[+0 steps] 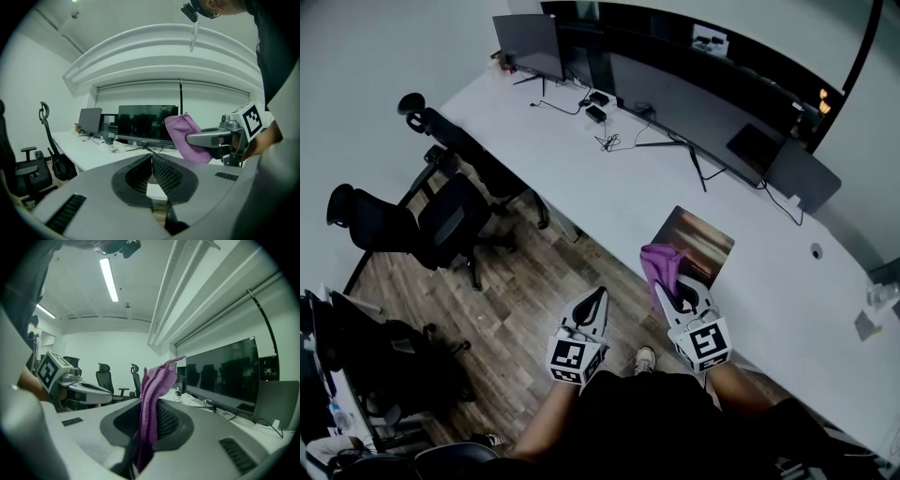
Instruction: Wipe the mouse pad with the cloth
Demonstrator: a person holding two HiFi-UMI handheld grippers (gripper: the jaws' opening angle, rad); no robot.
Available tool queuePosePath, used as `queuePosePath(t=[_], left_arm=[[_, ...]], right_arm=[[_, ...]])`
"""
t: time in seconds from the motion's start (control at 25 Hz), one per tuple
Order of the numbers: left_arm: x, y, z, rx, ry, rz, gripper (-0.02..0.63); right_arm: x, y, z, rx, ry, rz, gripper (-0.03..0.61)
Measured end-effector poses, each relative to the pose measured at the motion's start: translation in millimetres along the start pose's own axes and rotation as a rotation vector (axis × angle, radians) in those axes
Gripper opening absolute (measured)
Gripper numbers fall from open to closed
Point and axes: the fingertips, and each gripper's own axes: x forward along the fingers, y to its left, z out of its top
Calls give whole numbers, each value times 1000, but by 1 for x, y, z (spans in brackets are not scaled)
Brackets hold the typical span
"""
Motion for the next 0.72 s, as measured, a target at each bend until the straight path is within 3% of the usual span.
queuePosePath(t=[0.48, 0.72], left_arm=[[54, -3, 6, -34, -24, -47, 21], [88, 12, 16, -24, -19, -95, 21]], right_arm=[[22, -28, -23, -6, 72, -20, 66], [44, -56, -18, 1, 80, -91, 66]])
